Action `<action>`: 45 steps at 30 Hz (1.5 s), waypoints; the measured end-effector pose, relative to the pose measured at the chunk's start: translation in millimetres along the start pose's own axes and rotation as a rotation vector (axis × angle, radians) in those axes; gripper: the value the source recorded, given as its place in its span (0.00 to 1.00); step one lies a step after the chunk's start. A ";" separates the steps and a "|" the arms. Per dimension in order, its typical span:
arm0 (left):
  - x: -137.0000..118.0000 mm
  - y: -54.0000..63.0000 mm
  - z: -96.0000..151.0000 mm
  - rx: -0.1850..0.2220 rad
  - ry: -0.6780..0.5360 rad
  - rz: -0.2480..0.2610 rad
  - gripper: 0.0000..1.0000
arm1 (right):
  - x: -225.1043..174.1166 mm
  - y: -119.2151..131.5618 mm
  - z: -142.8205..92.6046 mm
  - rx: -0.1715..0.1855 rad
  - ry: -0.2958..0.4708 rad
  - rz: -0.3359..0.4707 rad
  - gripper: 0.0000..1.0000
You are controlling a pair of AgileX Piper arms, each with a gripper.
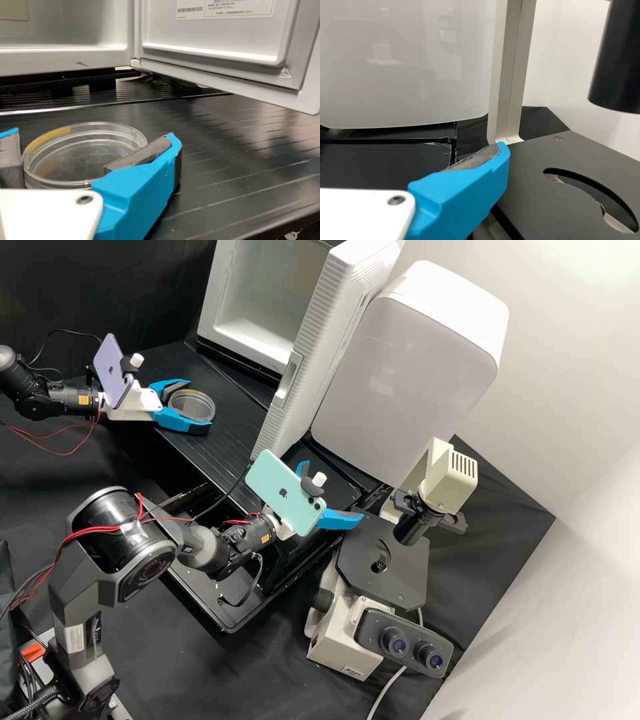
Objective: Place the petri dish in the incubator
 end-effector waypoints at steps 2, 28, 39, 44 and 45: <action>0.0 0.0 0.0 0.000 0.000 0.000 0.00 | 0.0 0.0 0.0 0.000 0.000 0.000 1.00; 0.0 0.0 0.0 0.000 0.000 0.000 0.00 | 0.0 0.0 0.0 0.000 0.000 0.000 1.00; -2.5 4.4 1.4 -0.002 -0.001 0.000 0.00 | 0.0 0.0 0.0 0.000 0.000 0.000 1.00; -11.8 27.4 2.7 -0.007 0.004 0.016 0.00 | 0.0 0.0 0.0 0.000 0.000 0.000 1.00; -13.3 33.4 2.9 -0.008 0.004 0.034 0.00 | 0.0 0.0 0.0 0.000 0.000 0.000 1.00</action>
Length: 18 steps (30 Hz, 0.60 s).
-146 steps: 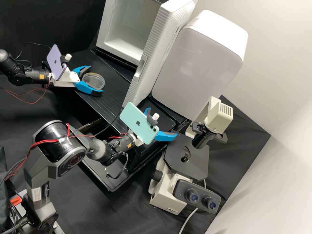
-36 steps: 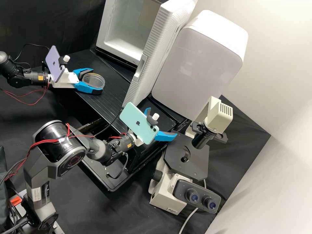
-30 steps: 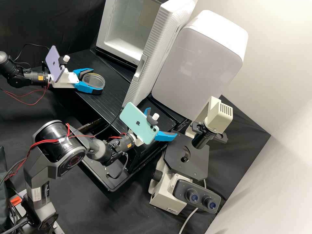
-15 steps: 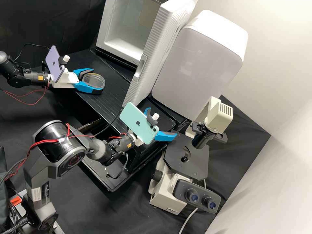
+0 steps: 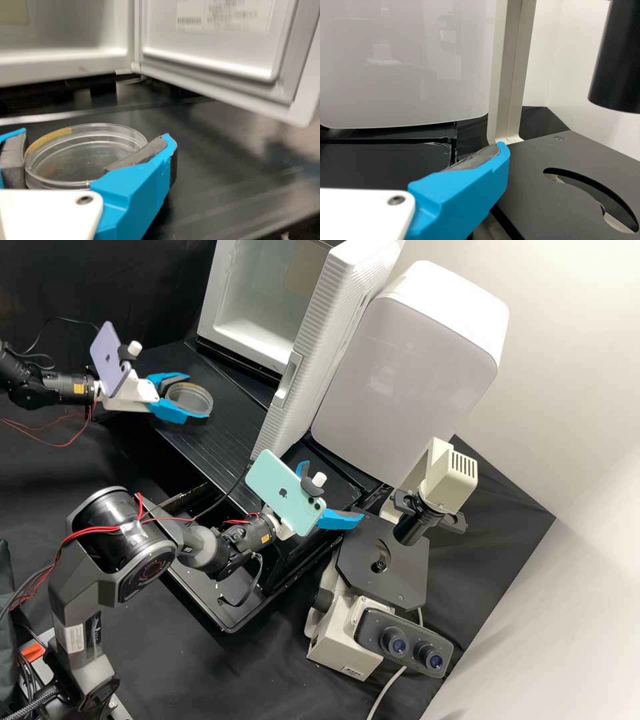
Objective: Place the petri dish in the incubator
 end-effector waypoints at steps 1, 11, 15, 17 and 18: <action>-1.2 5.4 0.4 0.005 -0.001 0.017 0.00 | 0.0 0.0 0.0 0.000 0.000 0.000 1.00; -14.3 40.8 3.2 0.012 -0.015 0.139 0.00 | 0.0 0.0 0.0 0.000 0.000 0.000 1.00; -16.7 46.2 3.2 0.023 -0.020 0.156 0.00 | 0.0 0.0 0.0 0.000 0.000 0.000 1.00; -17.1 48.8 4.1 0.029 -0.021 0.156 0.00 | 0.0 0.0 0.0 0.000 0.000 0.000 1.00; -17.0 49.9 4.5 0.029 -0.020 0.154 0.00 | 0.0 0.0 0.0 0.000 0.000 0.000 1.00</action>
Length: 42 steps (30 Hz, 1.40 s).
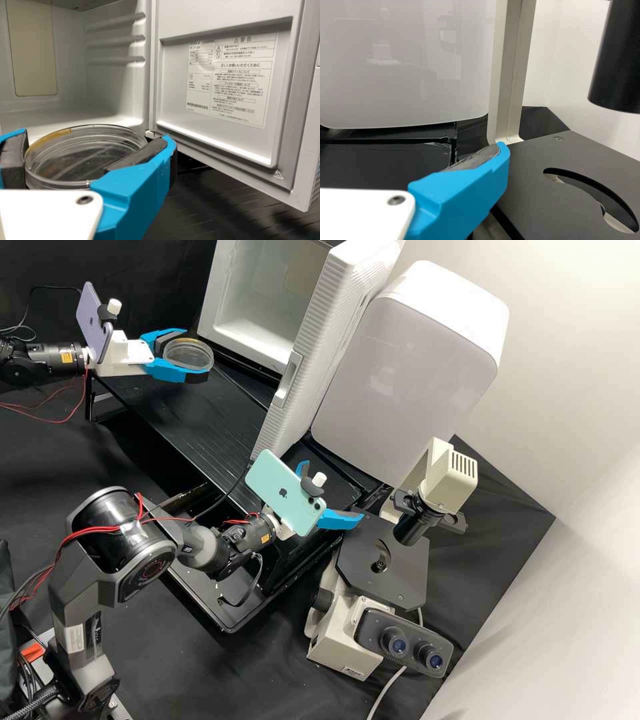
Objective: Place the petri dish in the incubator
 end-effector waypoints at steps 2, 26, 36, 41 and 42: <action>1.1 1.9 0.6 0.000 -0.002 0.006 0.00 | 0.0 0.0 0.0 0.000 0.000 0.000 1.00; 75.5 27.1 8.2 0.043 0.090 0.034 0.00 | 0.0 0.0 0.0 0.000 0.000 0.000 1.00; 118.5 29.1 5.4 0.014 0.170 0.005 0.00 | 0.0 0.0 0.0 0.000 0.000 0.000 1.00; 135.9 36.6 4.3 0.009 0.221 0.032 0.00 | 0.0 0.0 0.0 0.000 0.000 0.000 1.00; 139.2 38.0 3.9 0.009 0.230 0.036 0.00 | 0.0 0.0 0.0 0.000 0.000 0.000 1.00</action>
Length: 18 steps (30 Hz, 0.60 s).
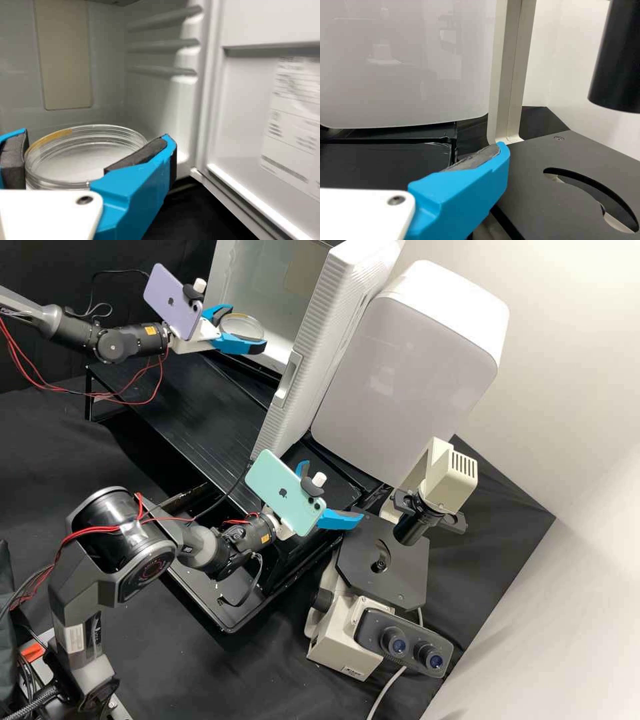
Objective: Place the petri dish in the incubator
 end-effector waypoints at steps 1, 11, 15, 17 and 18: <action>2.9 -0.1 0.3 0.002 0.007 -0.003 0.00 | 0.0 0.0 0.0 0.000 0.000 0.000 1.00; 33.0 -6.8 5.4 0.023 0.050 -0.048 0.00 | 0.0 0.0 0.0 0.000 0.000 0.000 1.00; 46.9 -17.4 6.6 0.045 0.064 -0.087 0.00 | 0.0 0.0 0.0 0.000 0.000 0.000 1.00; 52.5 -22.2 6.8 0.050 0.072 -0.109 0.00 | 0.0 0.0 0.0 0.000 0.000 0.000 1.00; 55.5 -25.2 6.6 0.054 0.079 -0.119 0.00 | 0.0 0.0 0.0 0.000 0.000 0.000 1.00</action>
